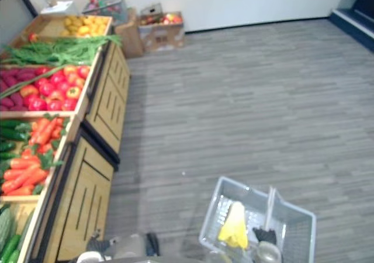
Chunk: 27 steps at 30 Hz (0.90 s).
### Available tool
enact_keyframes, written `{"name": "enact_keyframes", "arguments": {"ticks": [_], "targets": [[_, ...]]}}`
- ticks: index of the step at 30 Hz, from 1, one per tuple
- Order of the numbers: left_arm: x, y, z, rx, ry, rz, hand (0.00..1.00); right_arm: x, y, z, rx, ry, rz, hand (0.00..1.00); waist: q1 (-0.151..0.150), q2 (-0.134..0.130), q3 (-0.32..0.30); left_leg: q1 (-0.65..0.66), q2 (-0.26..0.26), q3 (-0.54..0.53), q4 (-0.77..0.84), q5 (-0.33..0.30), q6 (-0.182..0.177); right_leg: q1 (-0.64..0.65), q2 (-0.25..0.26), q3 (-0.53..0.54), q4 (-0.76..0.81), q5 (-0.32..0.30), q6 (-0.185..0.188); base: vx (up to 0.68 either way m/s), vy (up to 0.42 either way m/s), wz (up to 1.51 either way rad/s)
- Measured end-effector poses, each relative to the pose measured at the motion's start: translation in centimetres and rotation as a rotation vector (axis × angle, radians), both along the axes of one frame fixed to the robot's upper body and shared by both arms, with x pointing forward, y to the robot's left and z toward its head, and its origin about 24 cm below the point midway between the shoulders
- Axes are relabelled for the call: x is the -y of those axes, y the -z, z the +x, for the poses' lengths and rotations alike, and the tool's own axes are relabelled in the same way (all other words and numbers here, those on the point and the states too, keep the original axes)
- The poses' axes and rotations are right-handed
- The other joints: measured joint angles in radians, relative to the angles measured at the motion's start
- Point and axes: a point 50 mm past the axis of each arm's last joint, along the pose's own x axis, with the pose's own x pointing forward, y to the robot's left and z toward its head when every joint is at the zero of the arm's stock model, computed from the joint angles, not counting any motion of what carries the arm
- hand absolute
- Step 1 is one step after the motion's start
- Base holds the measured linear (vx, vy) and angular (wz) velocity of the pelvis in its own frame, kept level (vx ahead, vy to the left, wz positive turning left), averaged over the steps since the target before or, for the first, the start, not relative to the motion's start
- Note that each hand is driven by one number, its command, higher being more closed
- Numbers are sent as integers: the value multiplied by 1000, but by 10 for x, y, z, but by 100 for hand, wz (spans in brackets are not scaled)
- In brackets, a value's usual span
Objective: Pick vegetable in the basket
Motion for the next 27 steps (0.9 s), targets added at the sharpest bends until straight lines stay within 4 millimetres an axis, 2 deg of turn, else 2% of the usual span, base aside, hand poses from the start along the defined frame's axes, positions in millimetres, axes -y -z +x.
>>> {"name": "enact_keyframes", "arguments": {"ticks": [1, 2, 3, 4, 6, 7, 8, 9, 10, 11, 12, 13, 16, 18, 20, 21, 22, 23, 24, 25, 26, 27], "targets": [[3, 0, -1, 1, -3, -7, 0, -1, -1, 2, 3, -16, -7, 100, 7, 12, 1, -4, -9, -23, -74, 52, 15, 17, -1, 11, -6, -20, 32, 265, 291, -19], [2, 1, -4, -4, -13, -8, 0, -3, 0, 3, -2, -32, -5, 100, 16, 8, 0, 0, -15, -19, -70, 100, 42, 24, -8, 24, -11, -27, 39, 318, 304, -20], [-2, 1, -9, -11, -36, -1, 0, -13, 2, 6, 0, -57, 16, 100, 17, -21, -16, 1, -49, -1, -58, 61, 70, 32, -36, 42, -41, -25, 39, 377, 254, -22], [-5, 0, -8, -7, -42, 6, 0, -21, 1, 14, 16, -80, 28, 100, 17, -39, -16, -24, -51, 10, 4, 8, 93, 36, -42, 61, -63, 18, 50, 384, 229, -17], [-9, 0, -10, -12, -56, 11, 0, -24, 2, 15, 16, -96, 33, 100, 30, -43, -19, -33, -49, 14, 74, -53, 105, 47, -51, 117, -71, 61, 50, 411, 307, -18], [-12, 0, -14, -21, -61, 18, 0, -23, 3, 9, 0, -95, 35, 100, 37, -66, -38, -7, -80, 38, 87, -103, 116, 38, -80, 176, -22, 75, 58, 448, 372, -15], [-12, 0, -15, -28, -61, 18, 0, -22, 4, 8, -4, -94, 33, 100, 38, -70, -42, 8, -93, 41, 83, -118, 121, 19, -96, 196, 32, 82, 59, 379, 293, -8], [-11, 2, -19, -45, -46, 18, 0, -19, 2, 9, 4, -94, 21, 100, 31, -74, -45, 44, -112, 41, 66, -140, 131, -46, -120, 240, 205, 130, 97, 299, 215, 4], [-11, 2, -20, -55, -18, 22, 0, -18, 0, 13, 19, -97, 17, 100, 22, -61, -50, 83, -123, 40, 43, -150, 136, -117, -132, 277, 364, 208, 120, 422, 284, 16], [-9, 2, -21, -66, 30, 24, 0, -21, 0, 18, 37, -94, 20, 100, 11, -62, -50, 140, -131, 34, 11, -162, 139, -222, -133, 326, 601, 339, 133, 411, 260, 17], [-9, 2, -20, -68, 50, 28, 0, -20, -1, 19, 50, -93, 16, 100, 9, -62, -49, 166, -132, 32, 1, -166, 147, -267, -126, 336, 710, 352, 132, 408, 193, 36], [-11, 2, -20, -71, 68, 33, 0, -17, -5, 22, 76, -97, -3, 100, 5, -55, -44, 236, -132, 9, -22, -171, 164, -354, -100, 328, 932, 346, 124, 284, 77, 43], [-15, -2, -9, -38, 67, 47, 0, -15, -10, 27, 120, -103, -17, 100, -5, -59, -46, 325, -126, -42, -67, -170, 164, -493, -42, 303, 1130, 311, 81, 359, -9, 62], [-14, -4, -2, -6, 54, 45, 0, -14, -14, 32, 151, -96, -26, 100, -15, -58, -45, 357, -119, -84, -81, -170, 163, -548, -32, 297, 1097, 311, 81, 311, -127, 89], [-11, -4, 0, 2, 46, 35, 0, -11, -14, 31, 152, -72, -25, 100, -14, -59, -42, 402, -109, -108, -113, -171, 152, -563, -47, 290, 956, 310, 80, 300, -187, 92], [-11, -4, 0, 4, 37, 33, 0, -11, -14, 31, 152, -70, -25, 100, -11, -60, -41, 414, -97, -112, -122, -178, 132, -563, -63, 279, 862, 304, 70, 304, -247, 74], [-12, -3, -2, -1, 24, 33, 0, -12, -15, 33, 156, -70, -22, 100, -9, -61, -37, 425, -81, -112, -127, -188, 97, -540, -93, 245, 678, 291, 49, 362, -351, 65], [-13, -3, -8, -12, 9, 33, 0, -16, -14, 34, 152, -72, -9, 100, 8, -67, -32, 436, -64, -113, -130, -200, 67, -495, -119, 209, 446, 297, 42, 285, -339, 41], [-13, -2, -10, -18, 6, 35, 0, -18, -12, 33, 144, -72, 1, 100, 17, -70, -32, 441, -56, -117, -130, -212, 48, -475, -127, 200, 341, 300, 44, 295, -414, 25], [-14, -1, -18, -35, -12, 35, 0, -27, -10, 34, 141, -72, 28, 100, 26, -74, -33, 449, -29, -136, -108, -249, -3, -438, -143, 213, 154, 311, 43, 340, -488, 14], [-14, -1, -21, -40, -22, 34, 0, -30, -10, 36, 143, -76, 35, 100, 30, -76, -33, 454, -16, -141, -99, -273, -19, -427, -145, 228, 110, 310, 44, 436, -642, 17], [-12, 1, -22, -47, -37, 28, 0, -28, -10, 38, 138, -87, 36, 100, 34, -66, -29, 460, 26, -167, -77, -308, -64, -423, -126, 230, 121, 312, 125, 526, -729, 18]]}}
